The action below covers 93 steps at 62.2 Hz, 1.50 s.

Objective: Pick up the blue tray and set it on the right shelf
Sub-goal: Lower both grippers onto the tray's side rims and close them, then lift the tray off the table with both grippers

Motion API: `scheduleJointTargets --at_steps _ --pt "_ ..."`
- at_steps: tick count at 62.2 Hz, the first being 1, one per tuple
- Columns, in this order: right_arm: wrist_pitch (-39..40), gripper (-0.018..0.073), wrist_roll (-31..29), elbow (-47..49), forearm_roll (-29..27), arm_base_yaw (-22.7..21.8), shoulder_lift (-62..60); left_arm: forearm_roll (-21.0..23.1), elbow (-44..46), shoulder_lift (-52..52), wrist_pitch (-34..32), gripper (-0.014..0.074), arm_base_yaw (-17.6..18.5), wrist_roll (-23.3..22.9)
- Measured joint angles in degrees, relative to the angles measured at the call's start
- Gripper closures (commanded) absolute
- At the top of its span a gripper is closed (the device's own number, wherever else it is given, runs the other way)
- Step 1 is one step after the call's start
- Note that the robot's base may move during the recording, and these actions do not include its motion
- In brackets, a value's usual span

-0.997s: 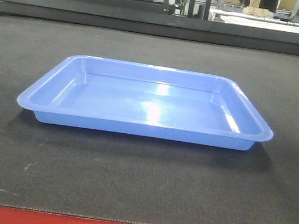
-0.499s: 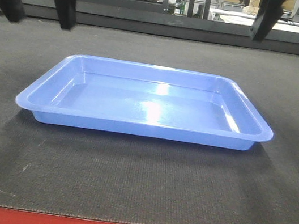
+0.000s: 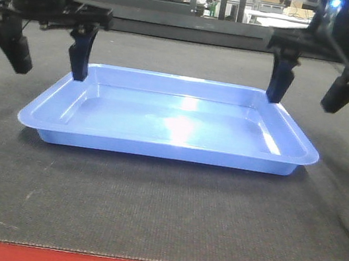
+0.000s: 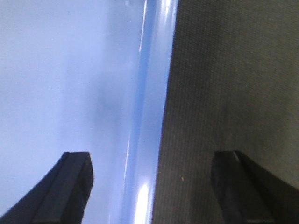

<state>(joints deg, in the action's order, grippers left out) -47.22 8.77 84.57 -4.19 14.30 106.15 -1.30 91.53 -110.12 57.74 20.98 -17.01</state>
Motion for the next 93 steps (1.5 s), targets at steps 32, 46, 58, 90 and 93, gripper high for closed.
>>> scheduleJointTargets --at_steps 32,46,58,90,93 --pt "3.9 -0.0052 0.0 0.1 0.2 0.0 6.4 1.3 0.5 -3.8 -2.5 0.0176 -0.1 -0.2" --pt "3.9 0.0183 0.0 0.1 0.2 0.5 6.4 1.7 0.5 -4.4 -2.3 0.0277 -0.1 -0.2" --pt "3.8 0.0498 0.2 0.4 -0.3 0.8 6.4 1.8 0.5 -4.4 -2.0 0.0621 -0.1 -0.2" --pt "-3.9 0.0501 0.5 0.5 2.2 0.8 -4.5 1.3 2.5 0.0 2.0 0.0639 2.5 -2.0" --pt "-5.0 0.0501 0.6 0.5 3.2 1.0 -6.6 0.8 2.7 1.9 2.4 0.0639 3.2 -2.7"
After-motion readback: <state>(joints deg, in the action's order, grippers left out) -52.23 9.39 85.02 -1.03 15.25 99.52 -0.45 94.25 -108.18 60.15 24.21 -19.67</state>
